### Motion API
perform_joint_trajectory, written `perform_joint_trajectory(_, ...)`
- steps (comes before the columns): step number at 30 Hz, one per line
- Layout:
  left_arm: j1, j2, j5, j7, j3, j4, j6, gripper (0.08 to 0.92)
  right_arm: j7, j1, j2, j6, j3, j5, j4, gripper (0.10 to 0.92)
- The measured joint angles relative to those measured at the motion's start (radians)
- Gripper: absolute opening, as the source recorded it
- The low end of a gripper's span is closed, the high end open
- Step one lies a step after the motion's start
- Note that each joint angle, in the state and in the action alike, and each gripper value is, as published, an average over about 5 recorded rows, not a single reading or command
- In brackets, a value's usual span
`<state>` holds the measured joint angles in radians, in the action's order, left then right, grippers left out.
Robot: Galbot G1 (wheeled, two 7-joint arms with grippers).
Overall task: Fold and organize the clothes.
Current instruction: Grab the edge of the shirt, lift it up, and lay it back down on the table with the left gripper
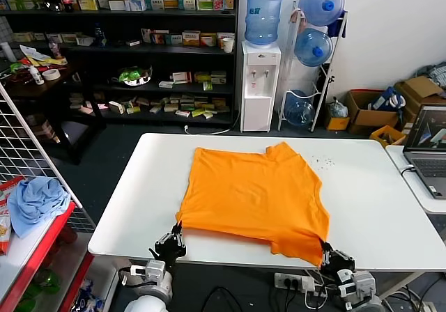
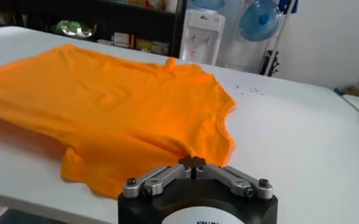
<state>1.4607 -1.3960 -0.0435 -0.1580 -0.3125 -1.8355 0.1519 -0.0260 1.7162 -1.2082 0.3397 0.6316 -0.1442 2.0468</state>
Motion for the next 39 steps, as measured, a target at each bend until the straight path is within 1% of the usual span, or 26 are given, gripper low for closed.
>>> perform_joint_trajectory(7, 0.081, 0.004, 0.022, -0.006, 0.005, -0.057, -0.020, 0.104, 0.013, 0.054, 0.023, -0.004, 0.001, 0.008, 0.041, 0.125)
perform_joint_trajectory(14, 0.081, 0.005, 0.033, -0.011, 0.019, -0.066, -0.023, 0.104, 0.014, 0.013, 0.055, -0.036, -0.006, -0.019, 0.025, 0.125)
perform_joint_trajectory(26, -0.048, 0.014, 0.025, -0.016, 0.042, -0.001, -0.026, 0.104, 0.018, -0.192, 0.112, -0.098, -0.042, -0.079, -0.116, 0.125)
perform_joint_trajectory(39, -0.197, 0.014, -0.004, -0.015, 0.080, 0.145, -0.026, 0.104, 0.006, -0.425, 0.137, -0.122, -0.137, -0.096, -0.316, 0.125)
